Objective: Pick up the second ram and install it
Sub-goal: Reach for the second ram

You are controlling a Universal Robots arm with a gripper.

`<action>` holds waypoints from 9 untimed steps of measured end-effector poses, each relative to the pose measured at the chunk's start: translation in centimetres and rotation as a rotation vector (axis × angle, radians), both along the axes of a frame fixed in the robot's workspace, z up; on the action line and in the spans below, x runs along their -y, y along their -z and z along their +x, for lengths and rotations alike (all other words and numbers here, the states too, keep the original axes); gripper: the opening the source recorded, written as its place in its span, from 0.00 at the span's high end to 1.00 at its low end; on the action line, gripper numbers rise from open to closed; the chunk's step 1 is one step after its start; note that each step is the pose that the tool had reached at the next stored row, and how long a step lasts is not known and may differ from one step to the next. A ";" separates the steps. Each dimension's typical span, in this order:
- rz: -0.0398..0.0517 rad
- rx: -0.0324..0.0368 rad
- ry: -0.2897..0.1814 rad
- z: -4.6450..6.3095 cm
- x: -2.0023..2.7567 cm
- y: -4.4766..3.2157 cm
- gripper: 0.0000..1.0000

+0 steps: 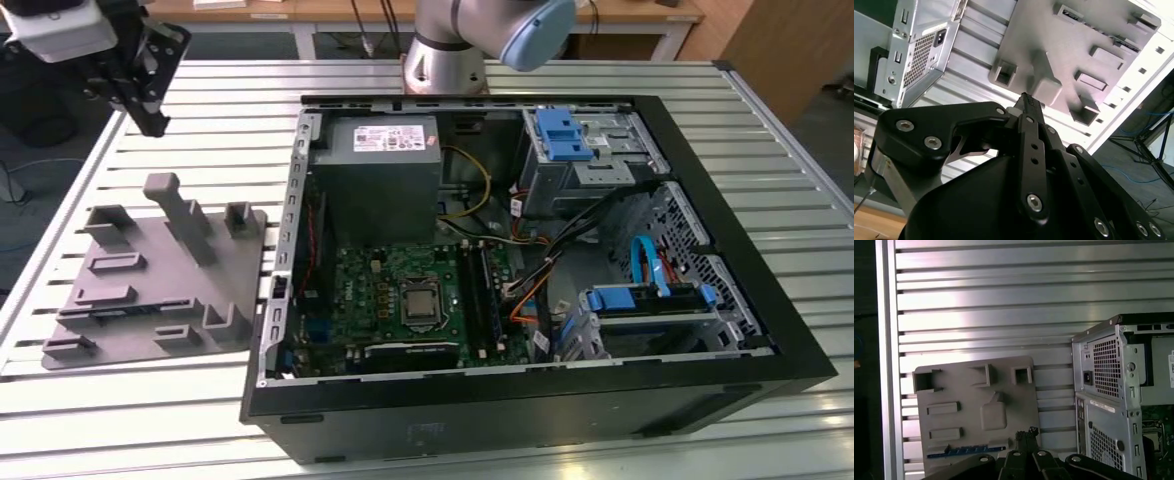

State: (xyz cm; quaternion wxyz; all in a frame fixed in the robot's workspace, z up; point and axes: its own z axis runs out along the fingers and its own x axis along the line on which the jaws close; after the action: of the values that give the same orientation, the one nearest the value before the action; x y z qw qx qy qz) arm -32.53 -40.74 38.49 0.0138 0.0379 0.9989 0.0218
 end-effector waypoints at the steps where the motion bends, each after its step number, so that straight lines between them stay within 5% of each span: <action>1: -0.0001 -0.0001 0.000 -0.2 0.10 0.03 0.90; 9: 0.0000 0.0000 0.000 -1.7 1.36 0.33 0.90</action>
State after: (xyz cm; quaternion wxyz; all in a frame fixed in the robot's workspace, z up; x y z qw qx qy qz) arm -34.23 -42.11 38.16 0.0138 0.0376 0.9990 0.0218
